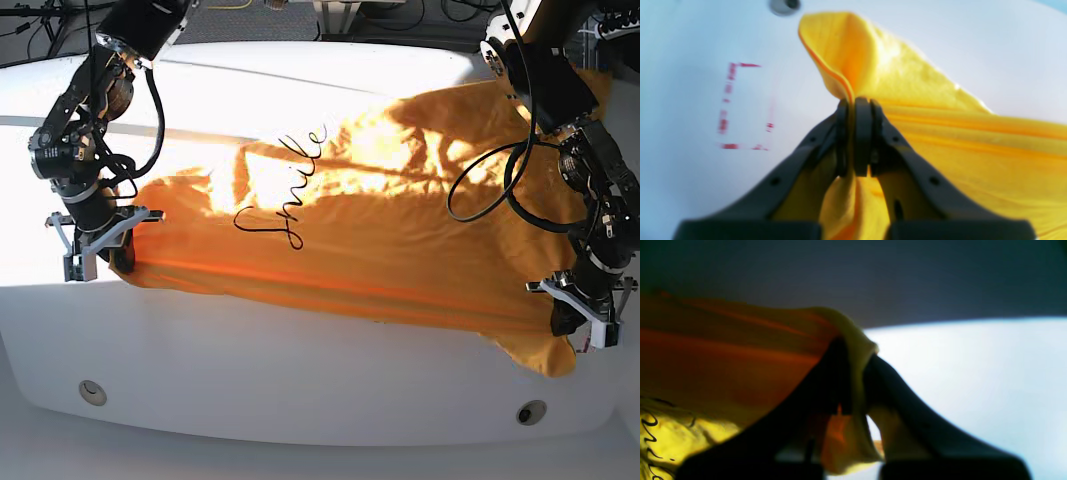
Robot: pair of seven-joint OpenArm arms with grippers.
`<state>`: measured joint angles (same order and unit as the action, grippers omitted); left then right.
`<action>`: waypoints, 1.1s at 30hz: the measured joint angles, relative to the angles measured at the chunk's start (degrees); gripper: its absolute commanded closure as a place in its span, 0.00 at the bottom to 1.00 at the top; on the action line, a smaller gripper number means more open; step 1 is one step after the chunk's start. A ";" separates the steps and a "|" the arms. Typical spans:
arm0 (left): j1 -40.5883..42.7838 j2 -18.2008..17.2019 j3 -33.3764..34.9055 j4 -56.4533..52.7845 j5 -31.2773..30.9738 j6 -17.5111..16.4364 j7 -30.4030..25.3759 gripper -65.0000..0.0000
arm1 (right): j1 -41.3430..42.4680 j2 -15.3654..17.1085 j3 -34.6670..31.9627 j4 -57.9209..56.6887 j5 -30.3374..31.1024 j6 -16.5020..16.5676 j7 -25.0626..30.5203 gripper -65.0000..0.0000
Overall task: Fold the T-shirt properly
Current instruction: 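Raise the shirt high with both grippers and shake it out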
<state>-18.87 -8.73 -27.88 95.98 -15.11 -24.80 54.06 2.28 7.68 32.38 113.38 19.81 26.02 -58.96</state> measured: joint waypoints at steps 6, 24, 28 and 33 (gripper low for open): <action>-1.62 0.20 0.17 9.05 -0.50 -0.07 0.00 1.00 | 6.99 3.61 -0.74 -1.27 0.94 0.44 -2.01 1.00; -24.46 -0.70 2.80 13.97 2.32 5.75 0.04 1.00 | 34.69 18.64 -15.32 -11.13 2.08 0.83 -1.44 1.00; -30.34 -0.90 6.21 14.05 5.66 6.01 -0.07 1.00 | 44.44 21.18 -19.65 -14.91 1.95 0.74 -1.25 1.00; -38.21 0.61 8.68 13.79 8.46 6.16 0.00 1.00 | 57.16 23.76 -26.95 -22.34 0.31 2.73 -1.75 1.00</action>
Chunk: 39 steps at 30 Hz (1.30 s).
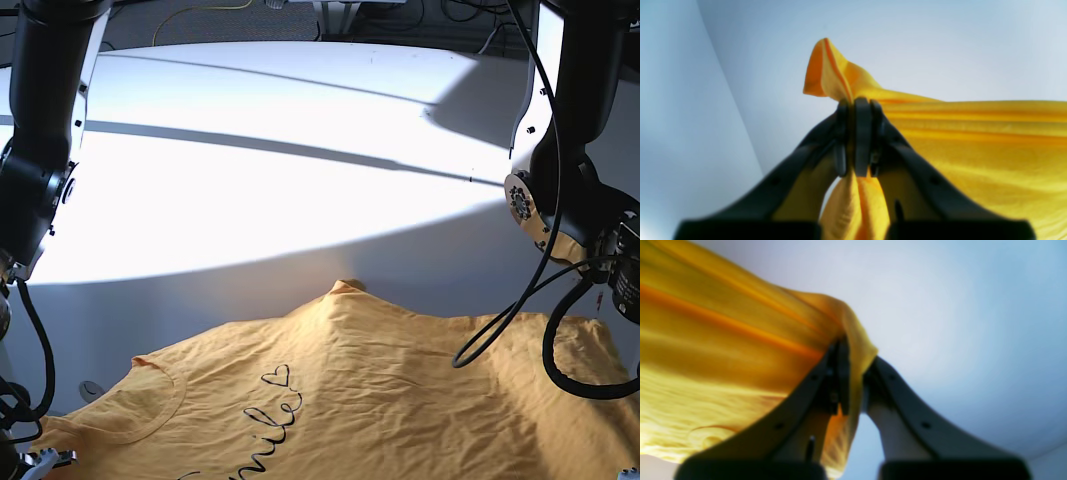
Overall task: Fold the T-shirt properly
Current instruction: 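Raise the shirt high with both grippers and shake it out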
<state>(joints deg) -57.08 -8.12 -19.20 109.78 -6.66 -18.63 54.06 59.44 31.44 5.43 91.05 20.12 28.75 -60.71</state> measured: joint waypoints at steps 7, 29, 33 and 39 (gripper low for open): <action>-10.10 1.62 1.97 -0.96 2.73 0.44 -1.22 1.00 | 16.90 2.19 -9.01 -8.24 -0.79 3.39 0.31 1.00; 6.86 2.23 2.36 -0.90 -1.29 0.17 -0.70 1.00 | -8.72 8.00 3.72 8.07 0.96 5.31 0.48 1.00; 13.31 2.25 2.34 0.13 -3.74 0.09 -0.61 1.00 | -19.52 6.43 8.94 12.98 0.52 5.27 -0.90 1.00; 22.69 2.43 -0.17 2.10 -5.57 -0.02 -0.44 1.00 | -34.16 0.76 17.16 19.71 0.11 5.03 -1.01 1.00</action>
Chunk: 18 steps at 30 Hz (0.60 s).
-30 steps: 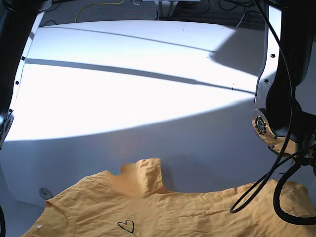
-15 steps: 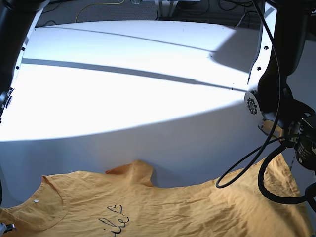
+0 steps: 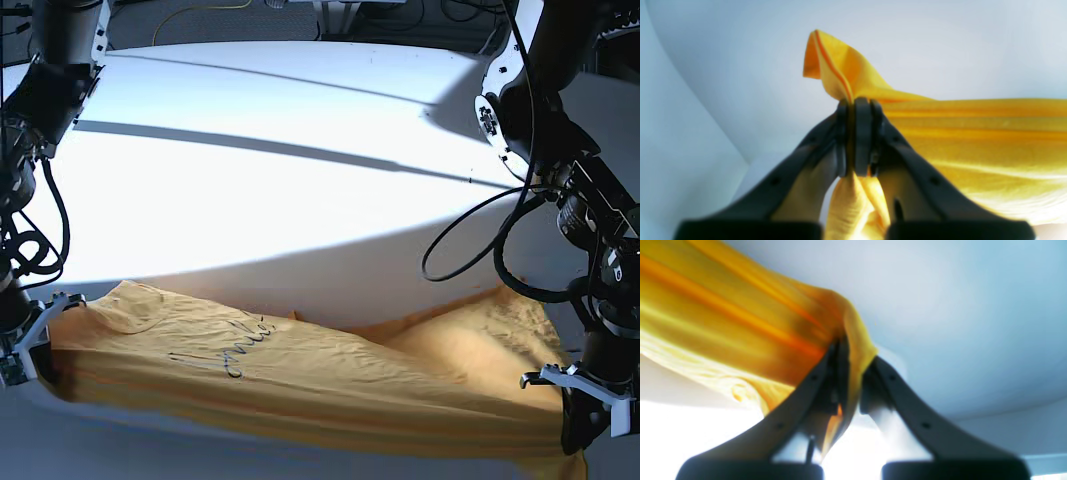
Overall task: Fold the T-shirt properly
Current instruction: 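Raise the shirt high with both grippers and shake it out, then lower the shirt onto the table, drawing it toward the robot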
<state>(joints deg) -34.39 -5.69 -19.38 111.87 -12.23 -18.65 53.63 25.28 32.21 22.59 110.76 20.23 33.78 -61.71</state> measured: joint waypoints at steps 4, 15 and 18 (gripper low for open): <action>6.54 -0.37 -2.03 1.07 -1.90 0.37 -0.09 1.00 | -8.59 -4.24 3.08 3.17 0.22 1.77 -0.92 1.00; 25.11 -1.77 -9.31 1.66 -9.68 -0.11 0.59 1.00 | -23.89 -11.72 9.68 4.59 0.90 4.66 -0.07 1.00; 30.14 -2.45 -11.69 1.66 -13.03 -0.33 0.59 1.00 | -27.10 -13.07 10.86 4.68 1.14 5.53 -0.04 1.00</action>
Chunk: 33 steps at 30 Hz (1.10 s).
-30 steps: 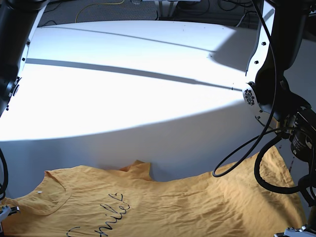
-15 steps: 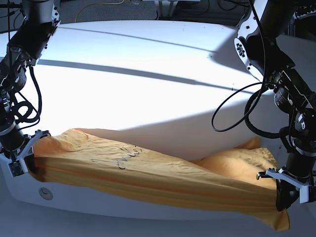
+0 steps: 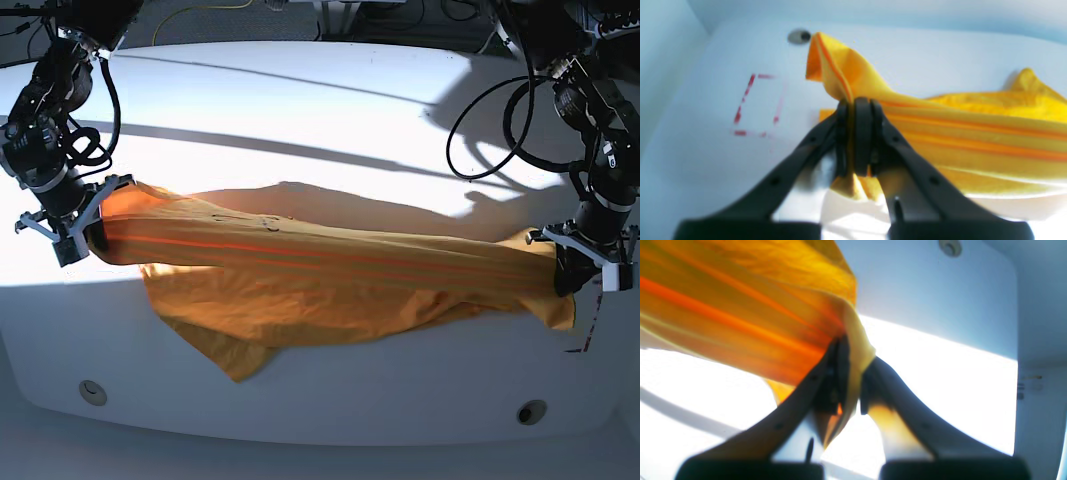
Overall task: Fold the T-shirt properly
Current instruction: 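Lower the shirt onto the table, drawing it toward the robot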
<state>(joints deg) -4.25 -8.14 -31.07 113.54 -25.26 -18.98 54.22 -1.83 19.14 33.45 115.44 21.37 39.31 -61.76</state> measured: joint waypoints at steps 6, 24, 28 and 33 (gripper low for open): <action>9.07 -1.49 -2.82 -0.04 -4.87 0.28 -0.11 1.00 | -5.57 -2.21 0.09 0.02 -0.28 1.22 0.24 1.00; 24.37 -1.79 -3.13 -1.20 -6.03 0.90 -0.98 1.00 | -15.17 -6.62 0.15 -0.44 -2.08 1.29 -0.02 1.00; 25.46 -1.81 -3.13 -2.78 -5.66 0.96 -0.92 1.00 | -16.81 -7.67 -0.02 -1.27 -2.49 1.27 -0.26 1.00; 26.21 -2.91 -3.13 -4.61 -5.88 0.76 -0.87 1.00 | -17.44 -8.02 -0.07 -3.48 -2.43 1.27 -0.22 1.00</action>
<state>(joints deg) 21.96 -11.05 -34.20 108.92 -31.14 -18.22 53.34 -19.27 11.11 33.39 111.96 18.94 40.58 -61.98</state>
